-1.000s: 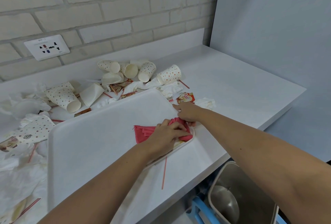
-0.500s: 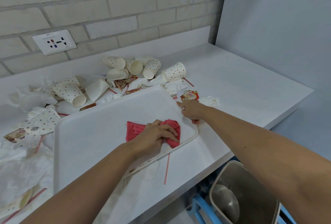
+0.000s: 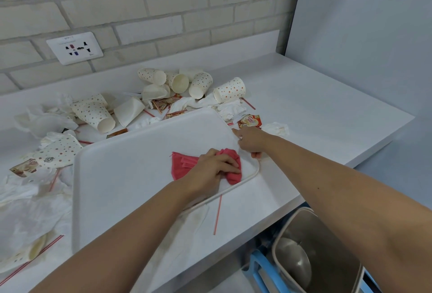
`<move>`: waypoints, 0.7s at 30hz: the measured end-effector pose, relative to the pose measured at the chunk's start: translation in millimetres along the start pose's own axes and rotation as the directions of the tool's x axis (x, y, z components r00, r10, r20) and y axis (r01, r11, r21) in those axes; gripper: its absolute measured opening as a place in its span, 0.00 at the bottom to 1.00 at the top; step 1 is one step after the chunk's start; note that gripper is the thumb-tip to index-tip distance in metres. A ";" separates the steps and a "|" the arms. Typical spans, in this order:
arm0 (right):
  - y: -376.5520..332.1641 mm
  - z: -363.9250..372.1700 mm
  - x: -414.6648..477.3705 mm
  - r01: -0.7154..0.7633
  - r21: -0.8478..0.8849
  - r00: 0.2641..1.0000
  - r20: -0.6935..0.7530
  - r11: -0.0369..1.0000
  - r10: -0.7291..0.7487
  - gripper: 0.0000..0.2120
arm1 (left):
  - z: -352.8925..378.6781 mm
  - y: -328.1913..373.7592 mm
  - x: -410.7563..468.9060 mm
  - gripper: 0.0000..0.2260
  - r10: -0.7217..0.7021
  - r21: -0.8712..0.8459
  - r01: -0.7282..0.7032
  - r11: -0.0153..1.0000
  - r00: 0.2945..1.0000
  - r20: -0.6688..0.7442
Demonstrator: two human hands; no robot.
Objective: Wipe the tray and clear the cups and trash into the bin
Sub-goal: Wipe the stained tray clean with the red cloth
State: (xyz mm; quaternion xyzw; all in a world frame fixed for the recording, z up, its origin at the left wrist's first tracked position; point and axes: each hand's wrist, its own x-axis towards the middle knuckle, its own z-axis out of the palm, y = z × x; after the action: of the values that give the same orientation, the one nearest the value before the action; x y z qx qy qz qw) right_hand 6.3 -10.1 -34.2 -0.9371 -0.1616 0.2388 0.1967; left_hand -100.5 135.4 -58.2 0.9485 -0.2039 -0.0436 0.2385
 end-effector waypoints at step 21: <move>-1.8 2.5 -1.7 -0.014 -0.023 1.000 -0.009 1.000 0.014 0.28 | -5.1 -16.2 -47.9 0.21 -0.045 -0.015 0.045 0.999 0.999 -0.004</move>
State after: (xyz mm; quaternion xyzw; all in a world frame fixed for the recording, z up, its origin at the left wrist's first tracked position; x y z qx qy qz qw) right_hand 3.2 -8.5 -34.8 -0.9415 -0.1568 0.2343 0.1848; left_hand -137.5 170.1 -62.0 0.9511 -0.1815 -0.0488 0.2451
